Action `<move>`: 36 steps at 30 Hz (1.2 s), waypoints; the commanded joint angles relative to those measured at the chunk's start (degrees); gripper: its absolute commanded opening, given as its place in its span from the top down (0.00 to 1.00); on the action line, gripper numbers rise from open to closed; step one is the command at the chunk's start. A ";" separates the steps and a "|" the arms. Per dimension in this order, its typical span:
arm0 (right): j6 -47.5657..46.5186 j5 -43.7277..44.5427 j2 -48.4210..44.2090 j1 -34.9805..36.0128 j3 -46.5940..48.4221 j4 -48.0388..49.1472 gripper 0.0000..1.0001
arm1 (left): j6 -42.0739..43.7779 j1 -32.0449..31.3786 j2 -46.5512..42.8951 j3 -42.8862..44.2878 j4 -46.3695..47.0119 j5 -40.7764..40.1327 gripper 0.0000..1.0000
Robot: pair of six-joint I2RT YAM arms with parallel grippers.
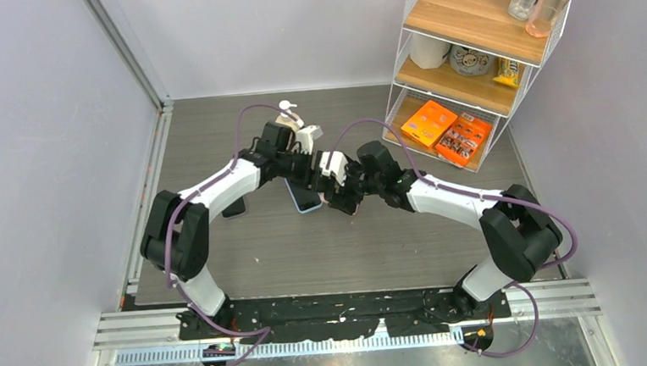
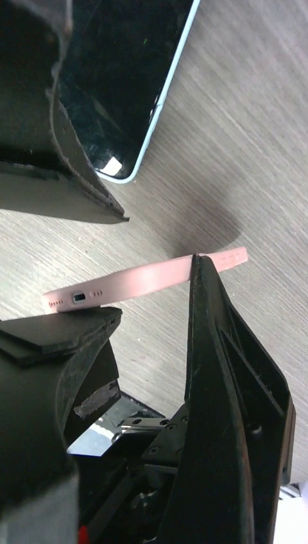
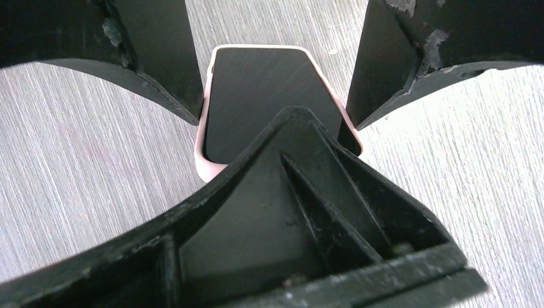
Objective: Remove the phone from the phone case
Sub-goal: Pick up the phone at the center of the board.
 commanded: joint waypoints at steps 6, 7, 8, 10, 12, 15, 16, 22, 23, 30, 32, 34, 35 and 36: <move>2.15 0.41 -4.13 0.30 0.66 5.53 0.95 | -0.94 -0.44 3.72 3.82 1.22 4.31 0.72; 2.14 0.58 -4.46 0.31 0.60 5.41 0.95 | -0.90 -0.44 3.89 3.91 1.01 4.91 0.79; 2.19 0.58 -4.62 0.33 0.52 5.29 0.95 | -0.67 -0.42 3.92 4.07 0.85 5.50 0.87; 2.21 0.91 -5.34 0.30 0.28 4.99 0.95 | 0.21 -0.44 3.69 4.21 0.16 6.17 1.00; 2.21 1.40 -6.21 0.34 0.02 4.68 0.95 | 1.29 -0.44 2.76 4.28 -0.28 6.49 1.00; 2.21 2.37 -7.59 0.27 -0.14 3.47 0.90 | 3.15 -0.44 0.66 3.99 -0.72 6.64 1.00; 2.15 2.76 -7.94 0.22 -0.15 2.83 0.87 | 3.89 -0.37 -0.06 4.04 -0.94 6.66 1.00; 1.73 3.38 -11.88 -0.24 -0.86 0.07 0.48 | 8.81 -0.20 -5.17 3.66 -3.36 6.85 1.00; 1.59 3.52 -12.32 -0.30 -1.08 -0.33 0.36 | 9.67 -0.10 -5.84 3.59 -3.66 6.96 1.00; 1.63 1.20 -19.78 -3.88 -0.88 -7.85 0.18 | 14.06 2.14 -10.39 3.66 -7.28 13.12 1.00; 2.29 -2.45 -21.41 -6.41 0.54 -11.08 0.18 | 17.15 2.95 -12.09 4.24 -9.51 16.43 1.00; 3.32 -7.23 -22.79 -9.41 2.55 -14.35 0.18 | 20.73 3.49 -14.38 5.27 -12.96 18.37 1.00; 3.90 -10.40 -23.23 -11.30 4.01 -15.58 0.18 | 22.59 3.57 -15.83 5.80 -14.98 18.78 1.00; 4.19 -11.86 -23.96 -12.11 4.87 -18.08 0.18 | 24.88 3.62 -17.20 6.27 -16.91 18.85 1.00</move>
